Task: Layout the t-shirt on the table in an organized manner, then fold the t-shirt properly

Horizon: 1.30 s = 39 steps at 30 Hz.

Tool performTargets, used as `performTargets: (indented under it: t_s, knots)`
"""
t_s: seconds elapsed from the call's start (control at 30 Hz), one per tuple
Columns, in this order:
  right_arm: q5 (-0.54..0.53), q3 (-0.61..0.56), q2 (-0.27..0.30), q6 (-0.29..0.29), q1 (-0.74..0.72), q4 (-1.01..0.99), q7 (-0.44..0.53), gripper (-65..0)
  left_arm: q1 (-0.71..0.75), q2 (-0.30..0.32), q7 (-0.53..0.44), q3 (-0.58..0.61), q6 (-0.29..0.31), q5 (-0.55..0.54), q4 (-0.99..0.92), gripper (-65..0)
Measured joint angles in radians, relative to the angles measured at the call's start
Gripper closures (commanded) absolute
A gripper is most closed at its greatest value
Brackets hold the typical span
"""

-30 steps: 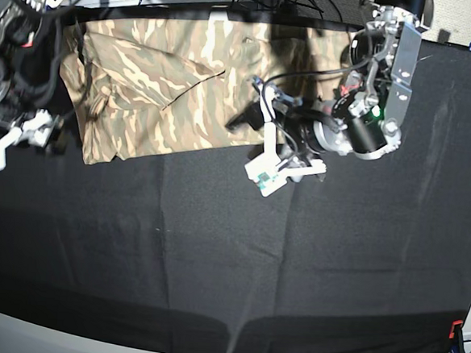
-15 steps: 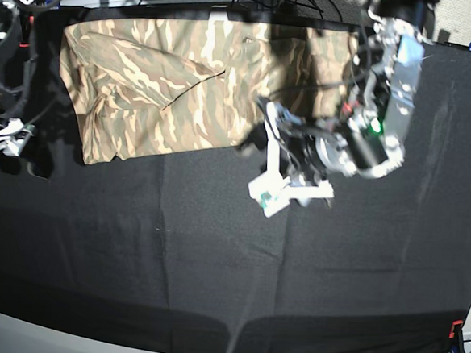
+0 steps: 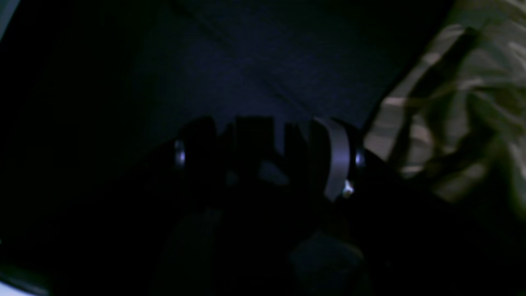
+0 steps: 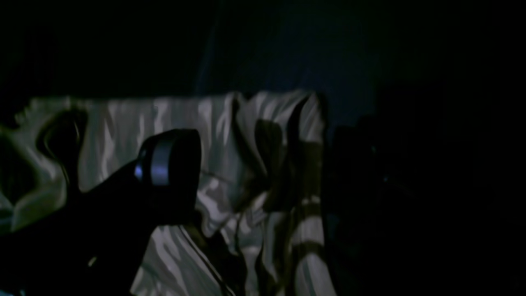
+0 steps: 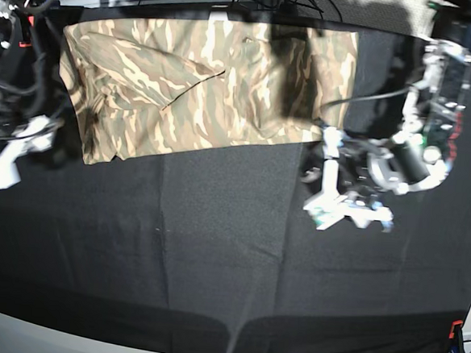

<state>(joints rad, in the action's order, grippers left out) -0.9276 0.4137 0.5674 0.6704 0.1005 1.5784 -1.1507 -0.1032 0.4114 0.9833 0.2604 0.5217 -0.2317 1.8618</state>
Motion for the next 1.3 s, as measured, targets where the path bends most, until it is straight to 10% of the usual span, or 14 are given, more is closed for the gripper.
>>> performTargets:
  t_s: [0.2,0.83,1.3]
  knots:
    - [0.000,-0.032,0.103,0.000,0.002,-0.006,0.003,-47.5,0.000,0.055,-0.019,0.000,-0.131,0.000,0.000,-33.3]
    - [-0.219,-0.034,0.404,0.019,0.000,-0.452,0.005,-47.5,0.000,0.060,-0.018,0.001,-0.137,-0.101,0.000,-33.3]
    - [-0.319,-0.478,0.431,0.020,-0.006,-0.470,0.003,-47.5,0.000,-0.013,-0.045,0.001,-0.141,-0.183,0.000,-33.3]
